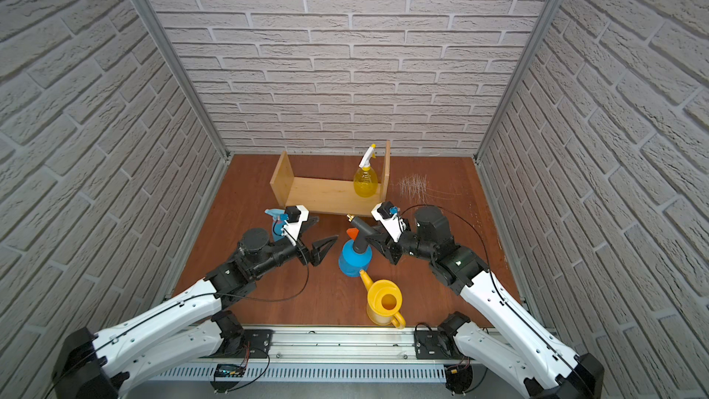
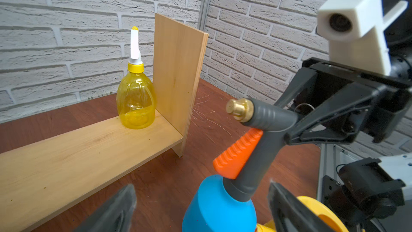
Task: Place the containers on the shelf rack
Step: 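Pick up a container from the center of the board.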
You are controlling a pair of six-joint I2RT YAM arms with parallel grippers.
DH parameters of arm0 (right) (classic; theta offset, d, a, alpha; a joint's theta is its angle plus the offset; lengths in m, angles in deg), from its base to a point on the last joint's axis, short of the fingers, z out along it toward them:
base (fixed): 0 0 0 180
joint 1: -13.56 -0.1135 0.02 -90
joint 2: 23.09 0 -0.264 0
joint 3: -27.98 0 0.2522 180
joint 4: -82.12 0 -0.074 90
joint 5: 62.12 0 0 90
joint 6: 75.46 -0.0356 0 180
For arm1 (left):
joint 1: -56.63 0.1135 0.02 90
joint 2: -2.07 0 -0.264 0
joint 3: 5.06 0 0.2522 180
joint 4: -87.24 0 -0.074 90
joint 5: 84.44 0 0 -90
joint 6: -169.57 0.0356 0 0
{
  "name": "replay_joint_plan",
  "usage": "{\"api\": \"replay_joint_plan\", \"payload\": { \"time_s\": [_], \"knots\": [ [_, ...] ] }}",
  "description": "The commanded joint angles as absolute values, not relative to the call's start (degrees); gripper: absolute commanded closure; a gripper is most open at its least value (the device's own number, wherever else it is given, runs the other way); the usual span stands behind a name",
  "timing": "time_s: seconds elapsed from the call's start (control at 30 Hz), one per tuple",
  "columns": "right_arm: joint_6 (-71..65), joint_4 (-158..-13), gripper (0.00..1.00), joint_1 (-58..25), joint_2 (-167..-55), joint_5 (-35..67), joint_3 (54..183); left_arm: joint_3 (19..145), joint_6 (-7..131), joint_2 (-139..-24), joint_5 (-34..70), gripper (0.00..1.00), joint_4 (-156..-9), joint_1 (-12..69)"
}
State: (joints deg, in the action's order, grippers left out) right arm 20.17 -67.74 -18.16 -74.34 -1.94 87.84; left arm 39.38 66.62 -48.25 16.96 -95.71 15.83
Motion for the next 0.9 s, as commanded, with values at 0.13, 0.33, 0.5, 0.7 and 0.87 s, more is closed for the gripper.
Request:
{"api": "replay_joint_plan", "payload": {
  "time_s": [0.13,0.33,0.5,0.7,0.87],
  "knots": [
    [24.11,-70.19,0.96,-10.67,-82.09,-30.96,93.68,42.94,61.68,-51.08,36.65,0.02,-96.31,19.24],
    [30.86,-64.68,0.97,-9.58,-87.11,-40.33,99.93,44.26,64.45,-51.23,41.50,0.06,-91.78,20.28],
    [37.90,-57.81,0.96,-9.51,-91.50,-44.81,104.28,46.82,64.64,-55.48,46.07,0.07,-91.15,22.15],
    [46.34,-48.54,0.96,-9.64,-95.32,-48.67,108.69,49.02,64.39,-57.79,52.35,0.11,-91.66,21.90],
    [47.36,-47.13,0.96,-9.77,-95.83,-49.28,109.29,49.86,65.98,-58.05,52.66,0.15,-90.94,19.29]
  ]
}}
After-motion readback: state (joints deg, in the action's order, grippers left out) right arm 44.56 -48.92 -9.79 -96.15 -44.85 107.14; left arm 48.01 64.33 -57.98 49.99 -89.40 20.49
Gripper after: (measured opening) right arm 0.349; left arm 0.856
